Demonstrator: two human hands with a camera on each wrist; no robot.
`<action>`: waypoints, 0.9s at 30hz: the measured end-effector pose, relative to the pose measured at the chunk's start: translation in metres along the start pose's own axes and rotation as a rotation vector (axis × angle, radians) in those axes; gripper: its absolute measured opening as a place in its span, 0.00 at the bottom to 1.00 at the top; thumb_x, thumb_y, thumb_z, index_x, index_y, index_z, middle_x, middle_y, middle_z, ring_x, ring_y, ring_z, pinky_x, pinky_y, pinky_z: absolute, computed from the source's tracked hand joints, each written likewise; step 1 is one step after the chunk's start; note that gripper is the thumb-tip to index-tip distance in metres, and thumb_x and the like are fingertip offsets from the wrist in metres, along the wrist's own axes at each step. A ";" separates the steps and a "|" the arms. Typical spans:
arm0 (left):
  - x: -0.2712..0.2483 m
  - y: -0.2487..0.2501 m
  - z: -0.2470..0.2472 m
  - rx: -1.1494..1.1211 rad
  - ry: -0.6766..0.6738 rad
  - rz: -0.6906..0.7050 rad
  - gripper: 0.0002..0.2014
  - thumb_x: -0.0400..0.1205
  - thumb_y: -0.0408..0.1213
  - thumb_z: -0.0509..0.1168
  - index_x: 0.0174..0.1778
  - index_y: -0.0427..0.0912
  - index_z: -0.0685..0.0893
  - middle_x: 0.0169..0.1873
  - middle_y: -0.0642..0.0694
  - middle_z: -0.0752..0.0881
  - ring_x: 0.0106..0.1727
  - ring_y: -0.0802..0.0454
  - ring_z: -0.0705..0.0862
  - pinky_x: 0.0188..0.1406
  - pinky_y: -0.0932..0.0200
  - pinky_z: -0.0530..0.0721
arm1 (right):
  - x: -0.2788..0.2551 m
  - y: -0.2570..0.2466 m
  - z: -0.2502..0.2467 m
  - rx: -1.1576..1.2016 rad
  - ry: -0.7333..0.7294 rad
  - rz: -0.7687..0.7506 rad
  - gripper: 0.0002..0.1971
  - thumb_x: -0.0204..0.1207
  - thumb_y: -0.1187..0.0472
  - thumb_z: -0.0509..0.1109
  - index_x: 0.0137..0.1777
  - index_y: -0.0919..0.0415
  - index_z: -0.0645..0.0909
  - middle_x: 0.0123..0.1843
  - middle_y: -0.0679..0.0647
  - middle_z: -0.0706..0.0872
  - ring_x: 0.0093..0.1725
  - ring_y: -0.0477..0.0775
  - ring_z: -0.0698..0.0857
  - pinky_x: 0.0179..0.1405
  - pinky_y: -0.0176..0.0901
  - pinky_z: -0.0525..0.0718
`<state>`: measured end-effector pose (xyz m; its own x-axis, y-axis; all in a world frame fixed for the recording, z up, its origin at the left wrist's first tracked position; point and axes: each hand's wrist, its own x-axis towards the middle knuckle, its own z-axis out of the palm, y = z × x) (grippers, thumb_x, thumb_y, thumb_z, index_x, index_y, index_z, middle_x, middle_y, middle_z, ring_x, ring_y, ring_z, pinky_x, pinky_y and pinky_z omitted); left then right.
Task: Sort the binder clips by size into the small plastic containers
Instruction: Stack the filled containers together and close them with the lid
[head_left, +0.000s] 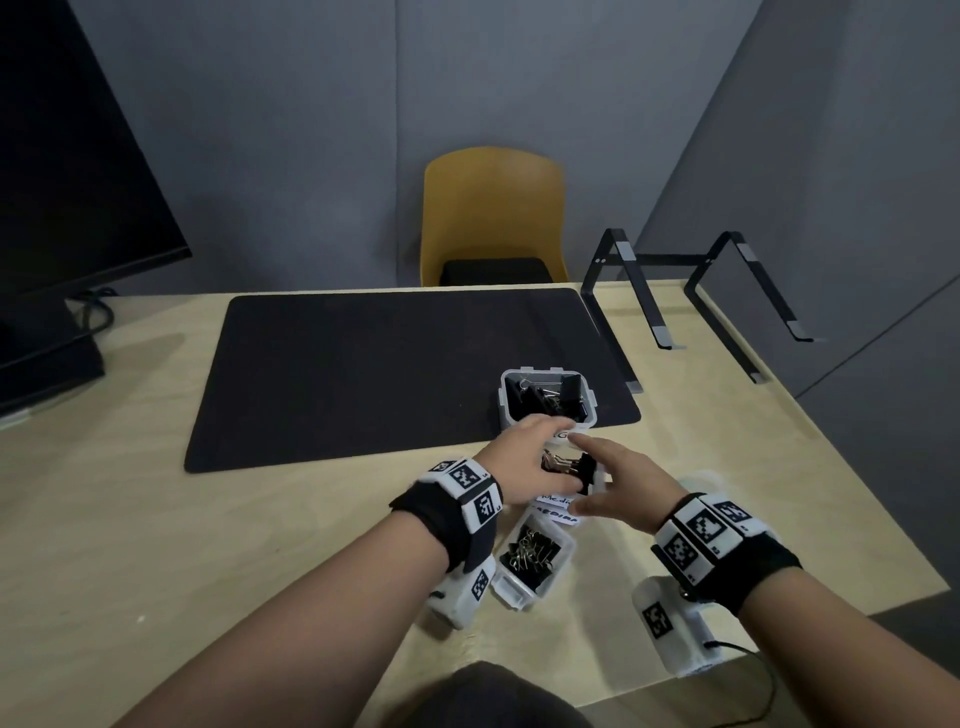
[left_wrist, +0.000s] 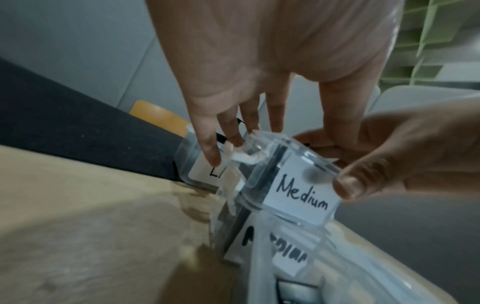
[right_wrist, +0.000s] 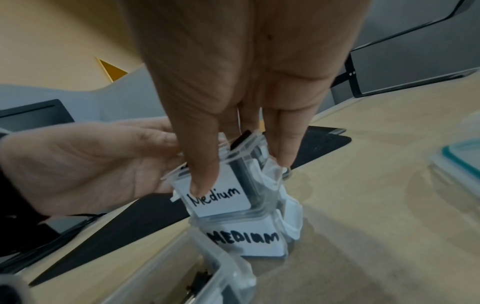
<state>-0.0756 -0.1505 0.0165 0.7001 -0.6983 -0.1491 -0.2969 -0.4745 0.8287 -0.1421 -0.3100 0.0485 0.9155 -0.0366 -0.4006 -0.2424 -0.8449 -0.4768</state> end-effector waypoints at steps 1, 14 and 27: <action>0.002 0.000 0.003 0.054 -0.021 0.018 0.36 0.75 0.47 0.73 0.79 0.51 0.66 0.76 0.50 0.68 0.76 0.54 0.68 0.72 0.61 0.67 | 0.000 0.002 0.001 0.033 -0.003 0.003 0.48 0.64 0.59 0.81 0.81 0.52 0.57 0.80 0.50 0.67 0.77 0.50 0.68 0.75 0.44 0.69; 0.001 -0.006 0.010 0.076 -0.061 -0.055 0.36 0.76 0.50 0.72 0.79 0.53 0.66 0.77 0.53 0.65 0.76 0.56 0.67 0.78 0.57 0.65 | 0.006 0.037 0.012 0.215 -0.135 0.096 0.27 0.71 0.71 0.68 0.70 0.59 0.73 0.61 0.59 0.84 0.53 0.55 0.84 0.59 0.49 0.82; 0.003 -0.013 0.013 0.005 -0.029 -0.064 0.34 0.74 0.51 0.73 0.75 0.59 0.69 0.75 0.54 0.67 0.76 0.56 0.67 0.78 0.47 0.66 | 0.017 0.051 0.008 0.880 -0.076 0.192 0.07 0.81 0.67 0.62 0.41 0.61 0.73 0.37 0.56 0.77 0.34 0.51 0.79 0.35 0.41 0.86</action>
<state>-0.0785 -0.1533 -0.0012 0.6986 -0.6818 -0.2173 -0.2552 -0.5211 0.8145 -0.1411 -0.3493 0.0109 0.8179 -0.0730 -0.5707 -0.5753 -0.1126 -0.8102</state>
